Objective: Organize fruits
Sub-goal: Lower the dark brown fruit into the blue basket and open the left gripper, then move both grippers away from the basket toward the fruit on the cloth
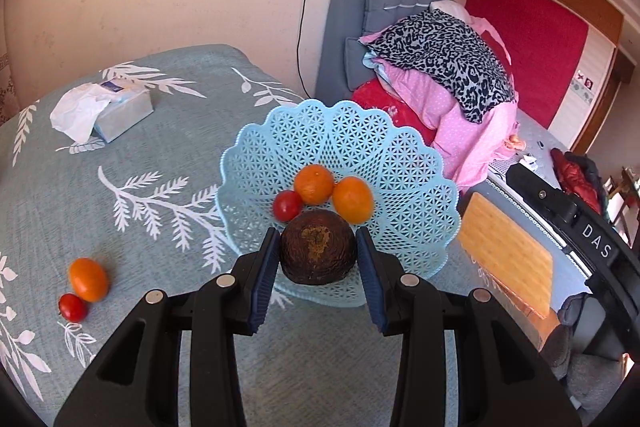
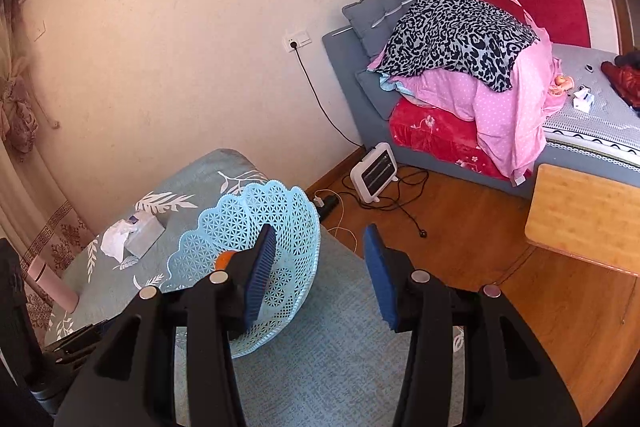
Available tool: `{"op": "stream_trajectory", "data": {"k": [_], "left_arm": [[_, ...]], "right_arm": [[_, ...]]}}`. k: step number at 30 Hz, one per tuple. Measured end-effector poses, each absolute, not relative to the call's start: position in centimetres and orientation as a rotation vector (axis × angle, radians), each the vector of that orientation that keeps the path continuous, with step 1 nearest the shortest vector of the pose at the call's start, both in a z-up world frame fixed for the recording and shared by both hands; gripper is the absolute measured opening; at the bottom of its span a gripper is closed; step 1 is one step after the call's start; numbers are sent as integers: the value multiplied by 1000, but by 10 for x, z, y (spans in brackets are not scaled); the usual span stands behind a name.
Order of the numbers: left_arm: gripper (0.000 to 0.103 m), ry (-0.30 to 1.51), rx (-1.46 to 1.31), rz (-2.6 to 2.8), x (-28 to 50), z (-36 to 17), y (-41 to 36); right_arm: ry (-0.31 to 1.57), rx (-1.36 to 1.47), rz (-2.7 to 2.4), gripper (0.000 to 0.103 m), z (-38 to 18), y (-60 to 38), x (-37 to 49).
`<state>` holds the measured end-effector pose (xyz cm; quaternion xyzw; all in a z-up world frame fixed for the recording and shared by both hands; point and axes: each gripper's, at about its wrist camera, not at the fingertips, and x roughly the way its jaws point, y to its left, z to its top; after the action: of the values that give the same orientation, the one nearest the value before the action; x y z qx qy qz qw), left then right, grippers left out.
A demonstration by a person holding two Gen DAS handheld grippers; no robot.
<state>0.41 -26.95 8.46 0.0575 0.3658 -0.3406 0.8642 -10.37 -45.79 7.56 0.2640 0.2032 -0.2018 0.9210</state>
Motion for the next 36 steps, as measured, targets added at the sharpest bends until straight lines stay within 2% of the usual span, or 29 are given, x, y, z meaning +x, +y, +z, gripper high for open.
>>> {"op": "stream_trajectory", "data": {"k": [3, 4, 5, 7, 9, 22, 24, 36], "left_arm": [[46, 761, 127, -740, 2, 81, -289], [62, 756, 124, -744, 1, 80, -293], [72, 747, 121, -748, 0, 80, -295], [73, 734, 120, -755, -2, 80, -296], [78, 737, 123, -749, -1, 80, -292], [82, 733, 85, -538, 26, 87, -225], [83, 729, 84, -500, 28, 88, -212], [83, 729, 17, -334, 40, 87, -116]], "right_arm": [[408, 553, -420, 48, 78, -462, -106], [408, 558, -420, 48, 77, -463, -107], [410, 561, -420, 48, 77, -464, -107], [411, 563, -418, 48, 77, -465, -107], [409, 565, -418, 48, 77, -466, -107], [447, 535, -396, 49, 71, -451, -96], [448, 525, -397, 60, 70, -447, -96], [478, 488, -356, 61, 66, -427, -88]]}}
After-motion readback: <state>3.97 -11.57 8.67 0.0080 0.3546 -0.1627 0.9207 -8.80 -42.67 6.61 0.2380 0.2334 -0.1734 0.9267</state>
